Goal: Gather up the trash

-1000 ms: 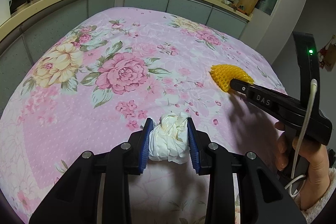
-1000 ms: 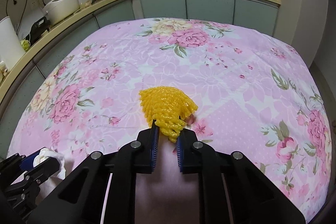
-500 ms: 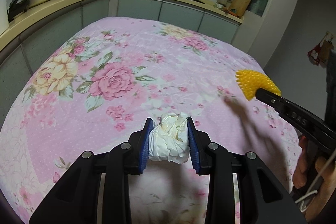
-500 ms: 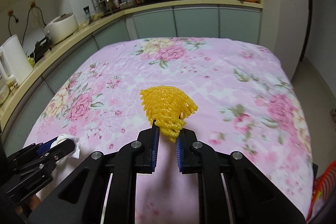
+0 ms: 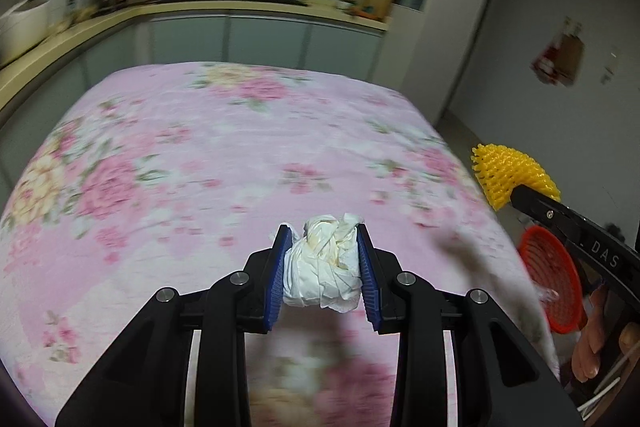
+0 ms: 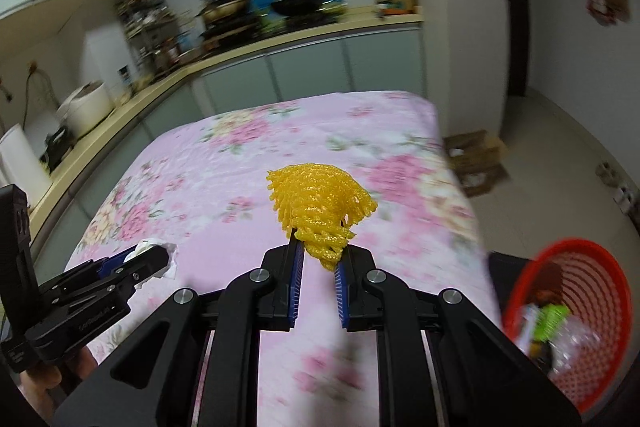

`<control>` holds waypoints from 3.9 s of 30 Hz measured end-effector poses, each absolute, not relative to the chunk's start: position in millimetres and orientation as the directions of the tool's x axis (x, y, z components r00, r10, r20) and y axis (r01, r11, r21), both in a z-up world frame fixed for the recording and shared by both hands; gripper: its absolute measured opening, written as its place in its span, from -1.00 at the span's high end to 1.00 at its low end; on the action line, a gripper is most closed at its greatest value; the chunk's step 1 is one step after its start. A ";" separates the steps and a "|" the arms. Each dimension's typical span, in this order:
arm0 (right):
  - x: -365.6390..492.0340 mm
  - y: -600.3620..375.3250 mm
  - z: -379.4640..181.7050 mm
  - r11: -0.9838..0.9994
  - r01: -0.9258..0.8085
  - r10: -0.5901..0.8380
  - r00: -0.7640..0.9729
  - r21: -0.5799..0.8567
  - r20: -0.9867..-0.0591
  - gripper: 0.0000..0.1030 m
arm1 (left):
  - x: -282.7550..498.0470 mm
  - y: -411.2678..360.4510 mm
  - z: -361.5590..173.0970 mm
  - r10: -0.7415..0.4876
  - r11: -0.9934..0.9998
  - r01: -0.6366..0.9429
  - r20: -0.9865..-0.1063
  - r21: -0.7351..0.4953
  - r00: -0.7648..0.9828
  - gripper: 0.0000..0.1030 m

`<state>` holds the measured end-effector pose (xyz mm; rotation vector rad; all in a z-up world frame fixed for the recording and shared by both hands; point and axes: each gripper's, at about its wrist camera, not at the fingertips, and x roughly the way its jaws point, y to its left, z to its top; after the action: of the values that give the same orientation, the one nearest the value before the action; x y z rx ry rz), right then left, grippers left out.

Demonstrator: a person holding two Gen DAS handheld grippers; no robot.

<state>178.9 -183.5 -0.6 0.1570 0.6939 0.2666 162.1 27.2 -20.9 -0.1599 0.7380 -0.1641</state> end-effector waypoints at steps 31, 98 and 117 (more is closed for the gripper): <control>128.2 -397.1 -79.6 0.923 0.275 0.032 0.644 0.270 -0.765 0.04 | 195.0 -268.2 -76.9 -0.525 0.763 0.612 -0.753 -0.211 0.395 -0.27; 13.5 -284.2 10.6 0.985 0.040 0.031 0.912 0.165 -0.410 -0.87 | 32.1 -69.4 7.0 -0.032 0.999 0.045 -0.434 0.019 0.901 -0.86; 14.5 -286.3 8.7 0.983 0.035 0.044 0.909 0.181 -0.415 -0.86 | 33.6 -68.1 6.3 -0.023 0.999 0.035 -0.444 0.018 0.896 -0.86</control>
<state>14.5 -286.3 8.7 0.1866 0.4309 0.0047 33.6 -68.1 6.3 0.0262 0.4602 -0.0301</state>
